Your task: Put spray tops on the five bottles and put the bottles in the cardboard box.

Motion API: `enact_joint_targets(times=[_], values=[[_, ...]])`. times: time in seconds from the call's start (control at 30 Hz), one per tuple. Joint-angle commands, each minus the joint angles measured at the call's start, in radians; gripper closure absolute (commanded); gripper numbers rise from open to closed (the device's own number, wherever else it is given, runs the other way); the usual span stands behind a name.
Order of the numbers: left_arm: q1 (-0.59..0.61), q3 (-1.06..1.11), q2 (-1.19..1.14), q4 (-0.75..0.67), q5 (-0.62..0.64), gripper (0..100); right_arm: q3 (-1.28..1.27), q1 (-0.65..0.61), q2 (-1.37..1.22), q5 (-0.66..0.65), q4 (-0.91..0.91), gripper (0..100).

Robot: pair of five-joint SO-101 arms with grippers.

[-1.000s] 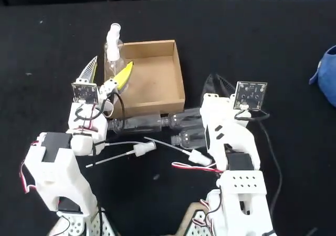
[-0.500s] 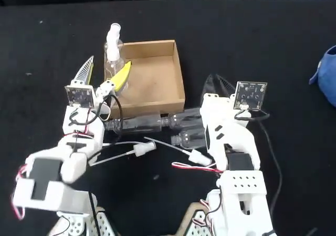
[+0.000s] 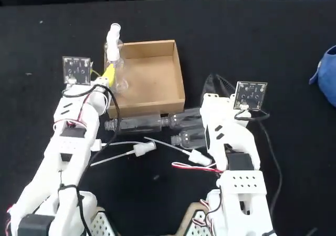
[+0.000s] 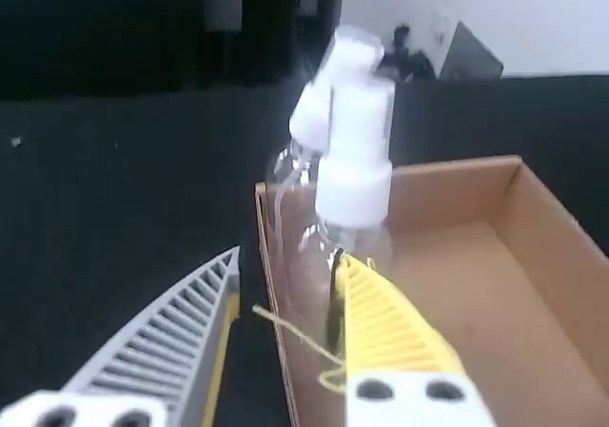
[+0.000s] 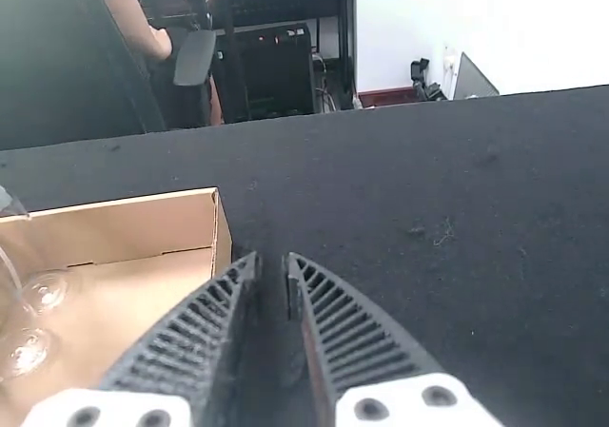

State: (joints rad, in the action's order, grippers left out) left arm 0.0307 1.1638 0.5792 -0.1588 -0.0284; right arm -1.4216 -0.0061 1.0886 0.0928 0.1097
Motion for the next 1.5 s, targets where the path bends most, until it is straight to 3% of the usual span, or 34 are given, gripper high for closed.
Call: enact_joint_targets(times=[0.0,0.23,0.43,0.57,0.87,1.47], values=[[-0.005,-0.065,0.043,0.04,0.0,97,0.005,0.014,0.007,-0.008,-0.025,97.3],[-0.016,-0.024,0.097,0.132,-0.005,95,0.005,0.014,0.007,-0.008,-0.023,97.3],[-0.061,-0.237,0.031,0.471,0.018,95,0.005,0.014,0.008,-0.008,-0.028,97.3],[-0.03,-0.346,-0.1,0.557,0.051,95,0.005,0.014,0.01,-0.008,-0.028,97.3],[-0.042,-0.361,-0.206,0.482,0.049,95,0.005,0.014,0.008,-0.008,-0.028,97.3],[-0.035,-0.469,-0.358,0.474,0.048,95,0.005,0.014,0.008,-0.008,-0.025,97.3]])
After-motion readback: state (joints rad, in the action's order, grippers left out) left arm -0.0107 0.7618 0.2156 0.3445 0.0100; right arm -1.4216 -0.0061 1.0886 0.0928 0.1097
